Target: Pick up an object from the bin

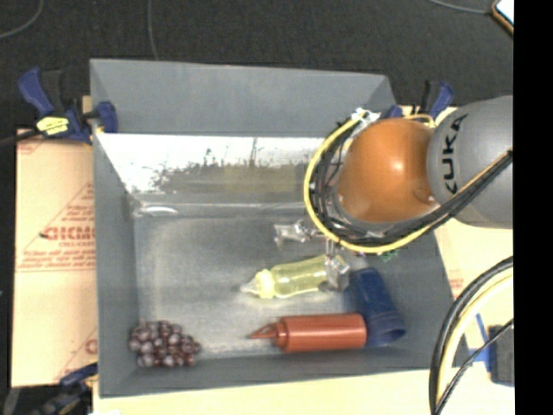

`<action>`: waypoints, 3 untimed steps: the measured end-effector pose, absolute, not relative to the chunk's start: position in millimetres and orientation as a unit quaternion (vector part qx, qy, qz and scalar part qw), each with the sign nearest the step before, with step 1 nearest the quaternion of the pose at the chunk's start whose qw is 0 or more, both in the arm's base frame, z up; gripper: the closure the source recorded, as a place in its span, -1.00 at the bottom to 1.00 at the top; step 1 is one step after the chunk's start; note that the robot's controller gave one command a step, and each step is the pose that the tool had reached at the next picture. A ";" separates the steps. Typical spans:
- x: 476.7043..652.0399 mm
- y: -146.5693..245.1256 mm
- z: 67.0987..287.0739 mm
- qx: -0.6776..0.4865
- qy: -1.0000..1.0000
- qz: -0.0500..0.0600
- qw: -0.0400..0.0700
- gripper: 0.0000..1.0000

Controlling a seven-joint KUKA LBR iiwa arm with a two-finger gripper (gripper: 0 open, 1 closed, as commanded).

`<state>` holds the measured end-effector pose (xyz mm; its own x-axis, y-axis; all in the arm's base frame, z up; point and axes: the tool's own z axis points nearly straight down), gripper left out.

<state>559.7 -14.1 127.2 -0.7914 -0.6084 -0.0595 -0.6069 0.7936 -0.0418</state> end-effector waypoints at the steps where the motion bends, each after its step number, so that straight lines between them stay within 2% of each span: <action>1: 547.6 -15.8 84.5 -0.226 0.974 -0.004 0.023 -1.00; 2: 551.0 -17.9 96.2 -0.258 0.966 -0.006 0.026 -1.00; 3: 573.4 -42.7 69.1 -0.337 0.941 -0.008 0.025 -1.00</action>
Offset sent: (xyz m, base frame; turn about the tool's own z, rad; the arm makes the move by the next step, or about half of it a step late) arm -0.0013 -0.0078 -0.0046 -0.0123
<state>573.4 -42.7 69.1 -0.7722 -0.6340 -0.0428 -0.6332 0.7734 -0.0314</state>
